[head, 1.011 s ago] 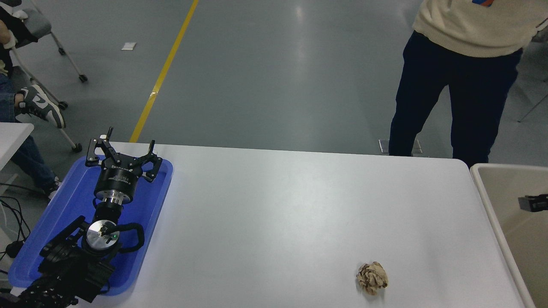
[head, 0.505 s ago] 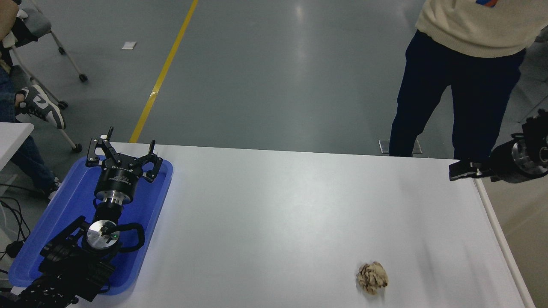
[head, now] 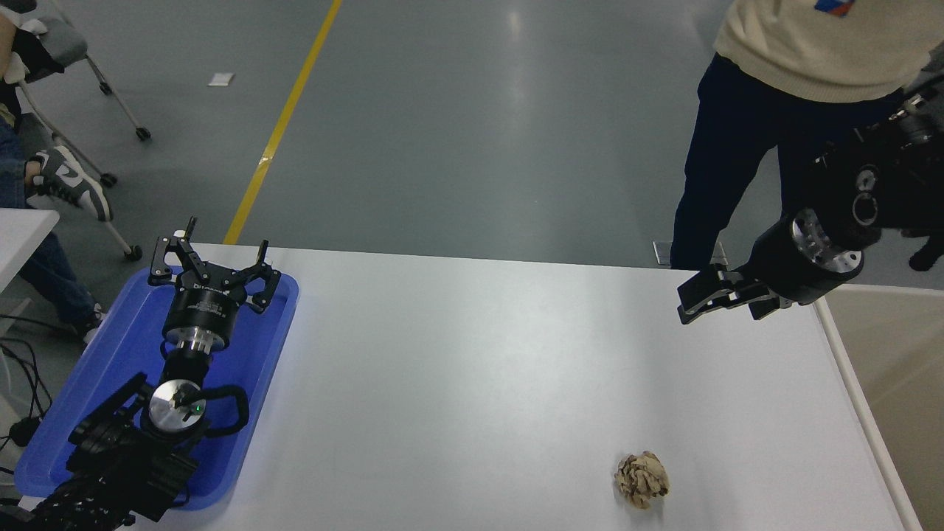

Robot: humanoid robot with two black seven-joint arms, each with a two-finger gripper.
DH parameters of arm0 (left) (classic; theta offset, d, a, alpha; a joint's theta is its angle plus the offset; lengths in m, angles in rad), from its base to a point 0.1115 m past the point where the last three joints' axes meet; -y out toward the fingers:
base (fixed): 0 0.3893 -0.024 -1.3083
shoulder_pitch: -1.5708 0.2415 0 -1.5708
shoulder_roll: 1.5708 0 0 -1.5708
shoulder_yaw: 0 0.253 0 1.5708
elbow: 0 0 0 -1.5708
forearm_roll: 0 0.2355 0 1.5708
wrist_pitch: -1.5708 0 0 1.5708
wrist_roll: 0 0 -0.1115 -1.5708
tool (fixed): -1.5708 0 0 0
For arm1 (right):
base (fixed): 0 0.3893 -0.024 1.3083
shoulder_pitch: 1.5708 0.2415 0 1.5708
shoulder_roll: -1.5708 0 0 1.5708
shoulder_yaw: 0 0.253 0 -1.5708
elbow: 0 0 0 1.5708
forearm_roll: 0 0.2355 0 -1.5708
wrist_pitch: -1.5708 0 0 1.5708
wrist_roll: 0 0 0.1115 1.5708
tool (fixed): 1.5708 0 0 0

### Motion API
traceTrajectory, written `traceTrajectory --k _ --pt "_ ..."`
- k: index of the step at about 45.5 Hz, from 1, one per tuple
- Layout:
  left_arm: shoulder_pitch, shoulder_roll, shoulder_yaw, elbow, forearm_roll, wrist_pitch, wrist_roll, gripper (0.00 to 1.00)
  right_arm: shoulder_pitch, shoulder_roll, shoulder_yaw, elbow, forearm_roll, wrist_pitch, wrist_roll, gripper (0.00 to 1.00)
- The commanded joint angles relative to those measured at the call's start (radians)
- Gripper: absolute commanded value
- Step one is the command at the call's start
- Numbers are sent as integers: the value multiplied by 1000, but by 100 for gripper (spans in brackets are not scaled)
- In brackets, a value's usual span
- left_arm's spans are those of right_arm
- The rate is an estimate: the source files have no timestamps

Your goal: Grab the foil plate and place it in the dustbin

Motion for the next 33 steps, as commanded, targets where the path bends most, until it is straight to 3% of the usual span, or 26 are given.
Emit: traceTrajectory --k 1,23,33 --pt "1 0 0 0 0 -1 0 100 77 166 -73 17 118 72 0 100" --pt "1 0 0 0 0 -1 0 100 155 346 -182 -3 549 142 2 100" --pt "1 0 0 0 0 -1 0 100 154 369 -213 -6 560 139 3 100"
